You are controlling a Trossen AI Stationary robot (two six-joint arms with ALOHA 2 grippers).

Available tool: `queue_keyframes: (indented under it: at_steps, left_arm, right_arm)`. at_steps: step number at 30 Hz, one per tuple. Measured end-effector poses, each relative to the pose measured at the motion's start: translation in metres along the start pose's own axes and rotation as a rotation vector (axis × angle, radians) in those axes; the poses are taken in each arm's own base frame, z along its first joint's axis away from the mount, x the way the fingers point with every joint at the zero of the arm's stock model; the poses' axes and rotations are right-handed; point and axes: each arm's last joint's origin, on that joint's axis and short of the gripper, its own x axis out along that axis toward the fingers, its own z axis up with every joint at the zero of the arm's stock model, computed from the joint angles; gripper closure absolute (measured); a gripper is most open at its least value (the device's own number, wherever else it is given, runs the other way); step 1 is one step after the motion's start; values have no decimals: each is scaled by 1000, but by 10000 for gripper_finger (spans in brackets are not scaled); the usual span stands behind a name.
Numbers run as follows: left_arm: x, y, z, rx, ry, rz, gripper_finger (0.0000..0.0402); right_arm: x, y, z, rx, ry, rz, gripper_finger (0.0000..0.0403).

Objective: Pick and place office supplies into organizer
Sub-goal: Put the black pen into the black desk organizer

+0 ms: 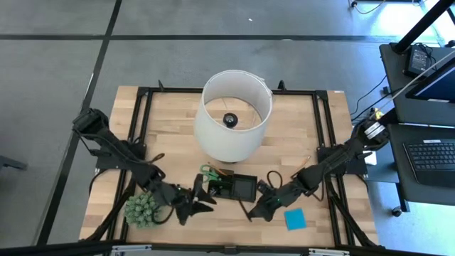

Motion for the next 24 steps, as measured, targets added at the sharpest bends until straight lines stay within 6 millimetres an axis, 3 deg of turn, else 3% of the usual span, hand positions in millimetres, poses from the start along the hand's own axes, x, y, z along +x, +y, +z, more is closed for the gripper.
queue_keyframes:
  at_steps: [6, 14, 24]
  left_arm:
    - [16, 0, 7, 210, 133, 52, 262]
    - [37, -19, 14, 530, 291, 118, 245]
    - [53, -22, 16, 581, 362, 176, 249]
  right_arm:
    - [20, 19, 1, -28, -6, 27, 358]
    - [28, 26, 2, -72, -33, 33, 358]
    - [28, 28, 4, -67, -59, 45, 357]
